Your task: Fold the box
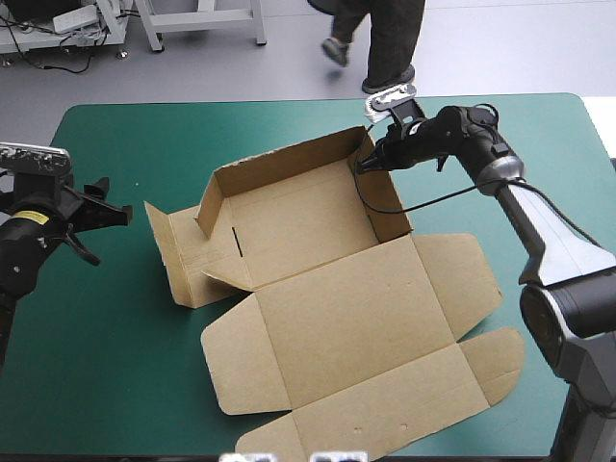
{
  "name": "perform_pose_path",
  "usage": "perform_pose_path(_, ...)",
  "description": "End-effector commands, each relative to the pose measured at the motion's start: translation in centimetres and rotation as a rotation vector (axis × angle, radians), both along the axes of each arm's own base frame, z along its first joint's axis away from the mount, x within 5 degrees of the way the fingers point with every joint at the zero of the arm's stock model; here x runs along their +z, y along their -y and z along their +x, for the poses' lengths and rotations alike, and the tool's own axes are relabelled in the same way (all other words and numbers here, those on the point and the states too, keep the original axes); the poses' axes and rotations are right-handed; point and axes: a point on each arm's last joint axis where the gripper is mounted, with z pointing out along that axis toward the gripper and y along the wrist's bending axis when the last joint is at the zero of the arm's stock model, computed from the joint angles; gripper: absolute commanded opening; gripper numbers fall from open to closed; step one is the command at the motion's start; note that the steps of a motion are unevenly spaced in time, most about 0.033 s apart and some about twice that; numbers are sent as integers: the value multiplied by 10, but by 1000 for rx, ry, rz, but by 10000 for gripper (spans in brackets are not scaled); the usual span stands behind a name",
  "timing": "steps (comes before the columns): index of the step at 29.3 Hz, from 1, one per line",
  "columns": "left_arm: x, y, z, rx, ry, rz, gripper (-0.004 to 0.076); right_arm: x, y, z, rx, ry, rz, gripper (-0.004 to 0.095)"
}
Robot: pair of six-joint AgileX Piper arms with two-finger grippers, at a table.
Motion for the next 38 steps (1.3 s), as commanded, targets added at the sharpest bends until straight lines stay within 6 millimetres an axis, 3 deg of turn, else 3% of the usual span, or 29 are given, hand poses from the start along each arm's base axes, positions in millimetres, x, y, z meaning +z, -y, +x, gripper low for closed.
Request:
perform_pose_path(1, 18, -1, -2, 16, 108, -15, 359, 0, 4, -8, 103, -126, -137, 134)
perform_pose_path(2, 18, 0, -2, 12, 108, -12, 358, 5, 4, -7, 106, -117, -150, 210)
perform_pose_path(4, 17, 0, -1, 11, 104, -11, 358, 20, 6, -3, 85, -70, -165, 463)
perform_pose_path(7, 15, 0, 1, 9, 92, -16, 358, 43, 10, -6, 30, -68, -166, 581)
perform_pose_path(14, 12, -1, 4, 7, 79, -19, 357, 69, 15, -24, 4, -87, -143, 576)
perform_pose_path(18, 12, -1, 4, 9, 84, -18, 357, 56, 13, -29, 0, -163, -103, 574)
perform_pose_path(27, 11, -1, 6, 9, 76, -19, 356, -2, 15, -41, 2, -374, -143, 572)
perform_pose_path(29, 11, -1, 6, 9, 76, -19, 356, -10, 15, -41, 4, -400, -152, 543)
perform_pose_path(31, 11, -1, 6, 9, 76, -19, 356, -14, 14, -40, 4, -409, -154, 438)
perform_pose_path(35, 11, -1, 6, 9, 76, -19, 356, -14, 15, -40, 6, -406, -157, -19)
perform_pose_path(38, 11, 1, 6, -2, 76, -19, 356, -13, 15, -40, -9, -410, -150, -25)
